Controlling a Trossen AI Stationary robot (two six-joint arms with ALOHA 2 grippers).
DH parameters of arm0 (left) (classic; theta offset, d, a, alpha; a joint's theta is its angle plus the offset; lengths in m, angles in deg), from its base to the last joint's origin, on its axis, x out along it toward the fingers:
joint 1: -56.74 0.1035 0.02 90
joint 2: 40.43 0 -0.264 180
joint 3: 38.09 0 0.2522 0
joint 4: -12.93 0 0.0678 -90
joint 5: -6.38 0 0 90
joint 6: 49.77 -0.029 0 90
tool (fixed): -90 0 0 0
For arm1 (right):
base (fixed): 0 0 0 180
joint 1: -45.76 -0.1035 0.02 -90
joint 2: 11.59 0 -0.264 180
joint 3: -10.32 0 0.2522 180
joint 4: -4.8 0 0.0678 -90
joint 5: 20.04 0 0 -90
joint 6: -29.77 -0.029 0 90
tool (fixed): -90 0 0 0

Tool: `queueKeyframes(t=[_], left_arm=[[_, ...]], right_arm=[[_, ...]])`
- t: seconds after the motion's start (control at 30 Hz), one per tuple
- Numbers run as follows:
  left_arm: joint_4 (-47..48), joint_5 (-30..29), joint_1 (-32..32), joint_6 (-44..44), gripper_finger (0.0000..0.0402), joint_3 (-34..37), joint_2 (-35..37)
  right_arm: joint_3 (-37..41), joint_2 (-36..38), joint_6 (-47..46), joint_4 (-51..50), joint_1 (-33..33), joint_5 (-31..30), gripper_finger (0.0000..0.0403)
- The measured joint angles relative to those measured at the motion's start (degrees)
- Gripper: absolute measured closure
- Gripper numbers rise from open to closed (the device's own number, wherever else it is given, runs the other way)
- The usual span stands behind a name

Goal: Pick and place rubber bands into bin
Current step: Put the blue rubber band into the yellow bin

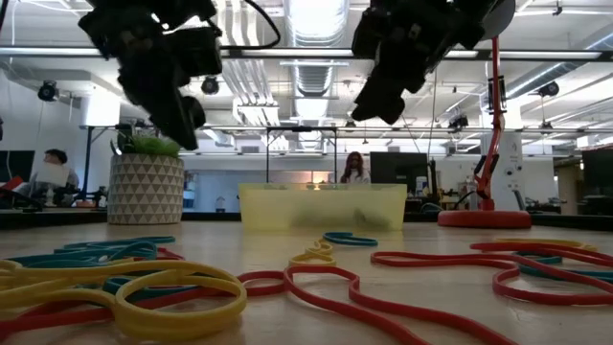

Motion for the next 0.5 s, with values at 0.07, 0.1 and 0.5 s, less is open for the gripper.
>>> queueKeyframes(t=[0.07,0.1,0.5], left_arm=[[1.3,-1.0,0.0,-1.8,0.0265,0.3,0.0],[1.3,-1.4,0.0,-2.7,0.0265,0.7,0.0],[-1.8,-3.1,-1.3,-15.6,0.0265,4.2,-8.1]], right_arm=[[0.0,0.0,-0.2,-1.6,-1.6,0.0,0.0264],[0.0,0.0,-0.7,-2.1,-2.3,0.0,0.0266],[0.7,0.1,-8.8,-3.5,-9.6,-0.1,0.0258]])
